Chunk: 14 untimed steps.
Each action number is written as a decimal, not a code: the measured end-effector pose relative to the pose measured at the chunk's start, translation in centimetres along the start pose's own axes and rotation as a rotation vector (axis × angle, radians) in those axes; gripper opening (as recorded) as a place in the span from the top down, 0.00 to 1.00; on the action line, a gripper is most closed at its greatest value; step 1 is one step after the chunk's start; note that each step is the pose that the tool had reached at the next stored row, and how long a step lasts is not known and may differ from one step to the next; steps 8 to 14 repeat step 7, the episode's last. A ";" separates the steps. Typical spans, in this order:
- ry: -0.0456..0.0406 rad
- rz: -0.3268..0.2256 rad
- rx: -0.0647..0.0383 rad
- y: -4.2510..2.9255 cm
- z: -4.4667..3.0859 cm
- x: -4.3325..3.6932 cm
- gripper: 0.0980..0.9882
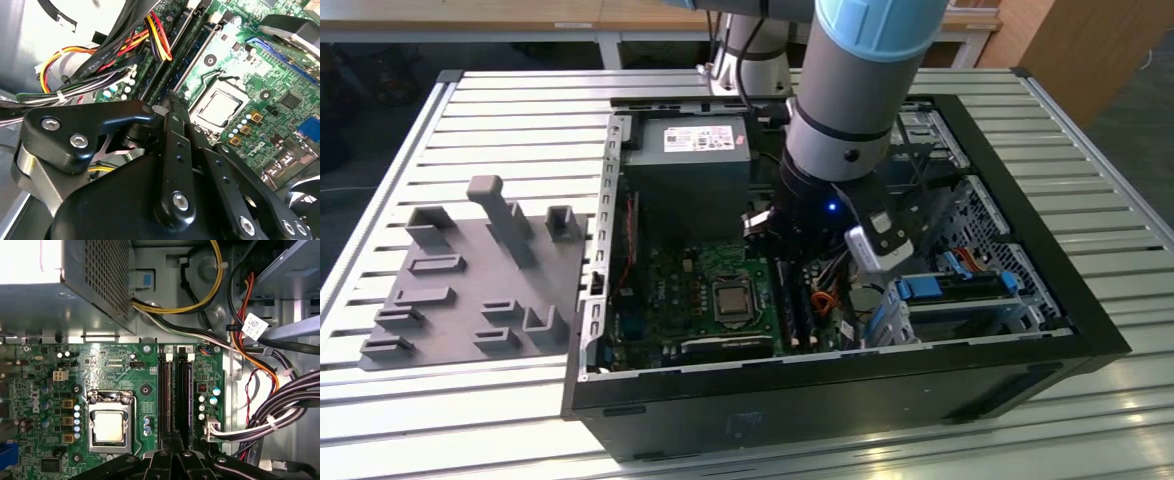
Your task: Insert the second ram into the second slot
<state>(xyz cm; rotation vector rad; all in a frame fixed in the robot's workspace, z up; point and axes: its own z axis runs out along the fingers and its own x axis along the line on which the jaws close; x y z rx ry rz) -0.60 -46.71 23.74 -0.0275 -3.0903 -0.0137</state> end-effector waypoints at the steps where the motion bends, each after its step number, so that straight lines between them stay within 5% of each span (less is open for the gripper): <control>1: 0.0000 0.000 0.000 0.00 -0.08 0.01 0.99; 14: 0.0000 0.000 0.000 0.00 -0.41 0.04 0.99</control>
